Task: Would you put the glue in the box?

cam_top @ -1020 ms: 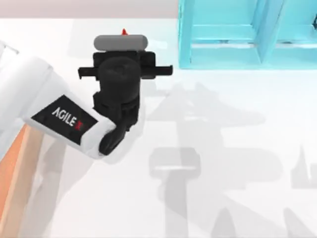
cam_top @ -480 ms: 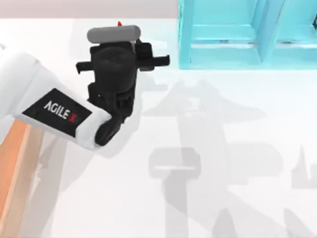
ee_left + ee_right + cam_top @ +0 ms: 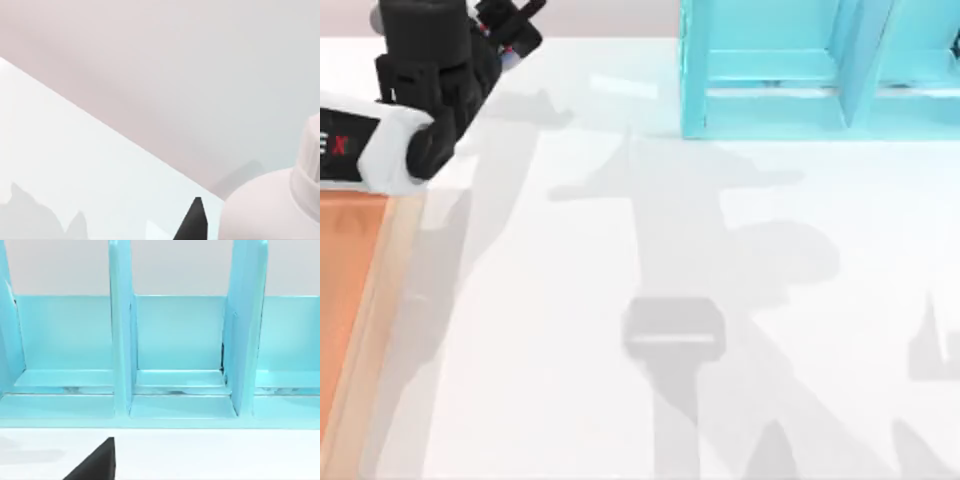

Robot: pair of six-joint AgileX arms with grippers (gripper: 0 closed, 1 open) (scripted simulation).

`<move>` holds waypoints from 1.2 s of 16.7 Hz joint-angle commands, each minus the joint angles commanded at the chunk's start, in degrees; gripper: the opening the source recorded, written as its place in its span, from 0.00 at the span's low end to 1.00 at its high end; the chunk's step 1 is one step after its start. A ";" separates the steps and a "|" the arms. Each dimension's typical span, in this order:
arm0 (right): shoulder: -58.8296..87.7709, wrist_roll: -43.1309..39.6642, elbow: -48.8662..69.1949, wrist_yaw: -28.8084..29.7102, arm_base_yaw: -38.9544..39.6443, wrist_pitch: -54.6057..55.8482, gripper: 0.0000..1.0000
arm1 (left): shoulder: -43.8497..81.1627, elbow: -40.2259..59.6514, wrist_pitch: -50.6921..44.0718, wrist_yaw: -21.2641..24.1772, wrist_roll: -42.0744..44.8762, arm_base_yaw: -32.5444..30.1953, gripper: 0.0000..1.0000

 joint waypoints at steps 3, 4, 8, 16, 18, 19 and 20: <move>0.00 0.00 0.00 0.00 0.00 0.00 1.00 | -2.74 3.29 -13.75 10.20 -18.25 8.37 0.00; 0.00 0.00 0.00 0.00 0.00 0.00 1.00 | -3.51 4.30 -18.73 13.77 -24.77 11.36 0.00; 0.00 0.00 0.00 0.00 0.00 0.00 1.00 | -5.46 7.57 -40.04 28.41 -52.06 23.94 0.00; 0.00 0.00 0.00 0.00 0.00 0.00 1.00 | -1.16 8.50 -84.52 56.24 -106.05 48.48 0.00; 0.00 0.00 0.00 0.00 0.00 0.00 1.00 | 1.28 7.79 -94.76 62.31 -118.01 53.79 0.00; 0.00 0.00 0.00 0.00 0.00 0.00 1.00 | 2.58 7.37 -99.57 65.14 -123.58 56.25 0.00; 0.00 0.00 0.00 0.00 0.00 0.00 1.00 | 3.90 6.92 -104.21 67.88 -128.92 58.61 0.00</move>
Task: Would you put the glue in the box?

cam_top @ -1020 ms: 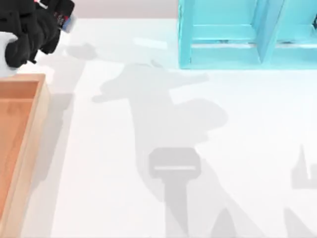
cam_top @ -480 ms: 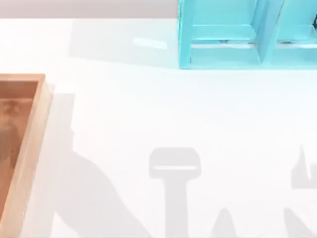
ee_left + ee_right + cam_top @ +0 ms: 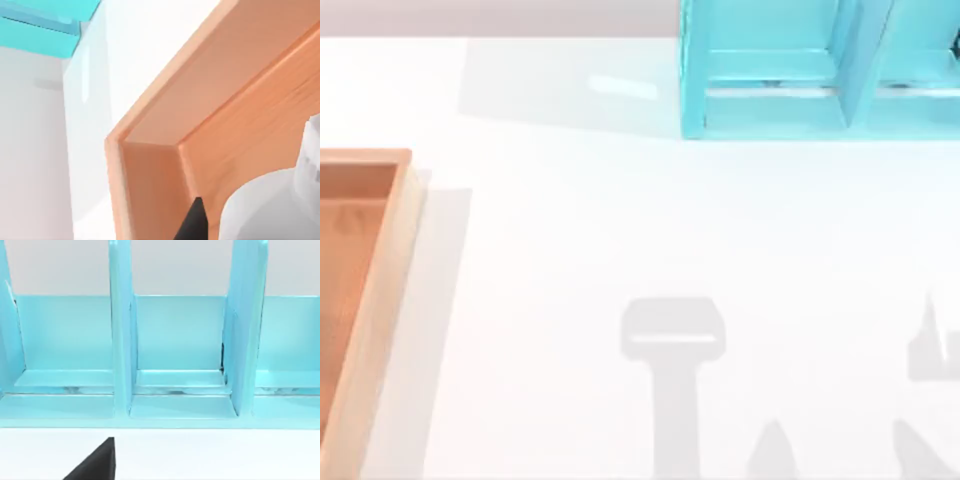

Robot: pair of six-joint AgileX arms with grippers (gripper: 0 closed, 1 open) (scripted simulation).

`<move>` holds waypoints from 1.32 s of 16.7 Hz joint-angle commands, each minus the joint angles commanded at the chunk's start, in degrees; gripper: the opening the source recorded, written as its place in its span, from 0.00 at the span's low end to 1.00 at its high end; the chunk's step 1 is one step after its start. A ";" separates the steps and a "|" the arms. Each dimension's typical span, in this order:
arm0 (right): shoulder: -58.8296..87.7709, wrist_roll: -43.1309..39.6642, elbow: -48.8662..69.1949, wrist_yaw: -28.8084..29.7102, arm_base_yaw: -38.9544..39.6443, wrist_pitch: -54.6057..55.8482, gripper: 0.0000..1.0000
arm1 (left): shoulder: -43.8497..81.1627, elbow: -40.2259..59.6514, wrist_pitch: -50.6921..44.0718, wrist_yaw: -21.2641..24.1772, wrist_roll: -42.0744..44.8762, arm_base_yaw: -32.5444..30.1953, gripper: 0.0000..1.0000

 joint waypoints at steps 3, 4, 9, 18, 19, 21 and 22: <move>0.00 0.00 0.00 0.00 0.00 0.00 1.00 | 3.89 -1.40 -12.14 7.16 -13.79 6.02 0.00; 0.00 0.00 0.00 0.00 0.00 0.00 1.00 | 5.06 -1.84 -15.50 9.16 -17.54 7.63 0.00; 0.00 0.00 0.00 0.00 0.00 0.00 1.00 | 9.27 -3.56 -26.59 15.83 -29.76 12.65 0.00; 0.00 0.00 0.00 0.00 0.00 0.00 1.00 | 9.27 -3.71 -26.74 16.37 -31.35 12.70 0.00; 0.00 0.00 0.00 0.00 0.00 0.00 1.00 | 8.87 -3.91 -25.58 16.38 -32.45 12.57 0.00; 0.00 0.00 0.00 0.00 0.00 0.00 1.00 | 7.68 -4.68 -21.59 16.51 -36.15 12.09 0.00; 0.00 0.00 0.00 0.00 0.00 0.00 1.00 | 6.94 -5.28 -18.88 16.65 -38.68 11.70 0.00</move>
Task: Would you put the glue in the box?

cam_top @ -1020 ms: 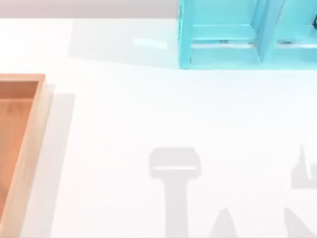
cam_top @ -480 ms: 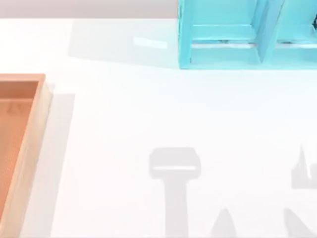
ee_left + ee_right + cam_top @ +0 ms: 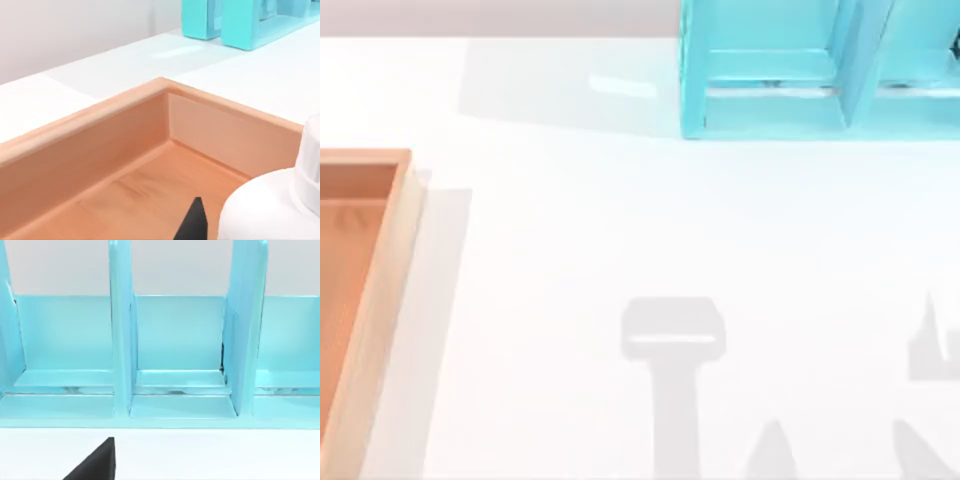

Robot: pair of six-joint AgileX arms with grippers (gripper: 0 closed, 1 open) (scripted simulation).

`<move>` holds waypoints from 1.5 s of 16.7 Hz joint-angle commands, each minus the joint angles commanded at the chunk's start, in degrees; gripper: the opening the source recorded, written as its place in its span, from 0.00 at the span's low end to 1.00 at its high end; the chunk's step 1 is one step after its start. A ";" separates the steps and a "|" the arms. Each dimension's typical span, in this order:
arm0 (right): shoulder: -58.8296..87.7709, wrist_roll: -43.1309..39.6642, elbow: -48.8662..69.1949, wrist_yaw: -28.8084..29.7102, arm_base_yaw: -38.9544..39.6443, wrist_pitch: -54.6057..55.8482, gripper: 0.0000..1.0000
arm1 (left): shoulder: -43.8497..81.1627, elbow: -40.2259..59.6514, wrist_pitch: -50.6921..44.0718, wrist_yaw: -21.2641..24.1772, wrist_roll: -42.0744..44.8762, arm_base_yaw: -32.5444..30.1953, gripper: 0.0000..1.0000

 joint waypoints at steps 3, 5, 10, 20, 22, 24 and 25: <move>0.00 0.00 0.00 0.00 0.00 0.00 1.00 | -2.51 -2.37 9.99 0.82 -9.38 -1.70 0.00; 0.00 0.00 0.00 0.00 0.00 0.00 1.00 | -4.26 -4.30 17.72 1.69 -16.71 -3.17 0.00; 0.00 0.00 0.00 0.00 0.00 0.00 1.00 | -7.89 -9.24 36.53 4.34 -35.06 -6.99 0.00; 0.00 0.00 0.00 0.00 0.00 0.00 1.00 | -9.01 -13.93 52.69 7.83 -50.29 -9.99 0.00; 0.00 0.00 0.00 0.00 0.00 0.00 1.00 | -9.01 -13.93 52.69 7.83 -50.29 -9.99 0.00; 0.00 0.00 0.00 0.00 0.00 0.00 1.00 | -9.01 -13.93 52.69 7.83 -50.29 -9.99 0.15; 0.00 0.00 0.00 0.00 0.00 0.00 1.00 | -9.01 -13.93 52.69 7.83 -50.29 -9.99 0.23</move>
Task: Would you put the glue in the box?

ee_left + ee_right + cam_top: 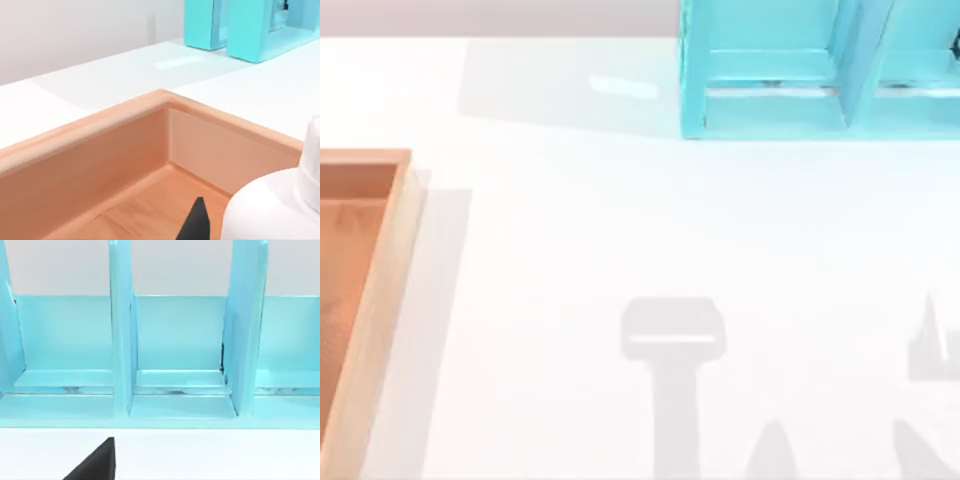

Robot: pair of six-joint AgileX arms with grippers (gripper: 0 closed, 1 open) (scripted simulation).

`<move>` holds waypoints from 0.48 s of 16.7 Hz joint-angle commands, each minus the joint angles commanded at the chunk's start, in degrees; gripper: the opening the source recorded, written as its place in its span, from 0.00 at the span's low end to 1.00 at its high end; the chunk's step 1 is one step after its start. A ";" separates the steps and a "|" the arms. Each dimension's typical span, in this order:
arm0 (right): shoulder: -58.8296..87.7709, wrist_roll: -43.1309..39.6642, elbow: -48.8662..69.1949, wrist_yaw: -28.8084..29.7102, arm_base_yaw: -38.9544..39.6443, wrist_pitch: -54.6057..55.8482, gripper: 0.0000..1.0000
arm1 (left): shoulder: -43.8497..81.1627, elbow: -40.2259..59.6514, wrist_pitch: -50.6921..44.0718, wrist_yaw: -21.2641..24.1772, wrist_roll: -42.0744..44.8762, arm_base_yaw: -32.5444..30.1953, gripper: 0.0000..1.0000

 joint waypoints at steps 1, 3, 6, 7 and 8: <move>0.00 0.00 0.00 0.00 0.00 0.00 1.00 | 0.00 0.00 0.00 0.00 0.00 0.00 0.30; 0.00 0.00 0.00 0.00 0.00 0.00 1.00 | 0.00 0.00 0.00 0.00 0.00 0.00 0.45; 0.00 0.00 0.00 0.00 0.00 0.00 1.00 | 0.00 0.00 0.00 0.00 0.00 0.00 0.68; 0.00 0.00 0.00 0.00 0.00 0.00 1.00 | 0.00 0.00 0.00 0.00 0.00 0.00 0.75; 0.00 0.00 0.00 0.00 0.00 0.00 1.00 | 0.00 0.00 0.00 0.00 0.00 0.00 0.83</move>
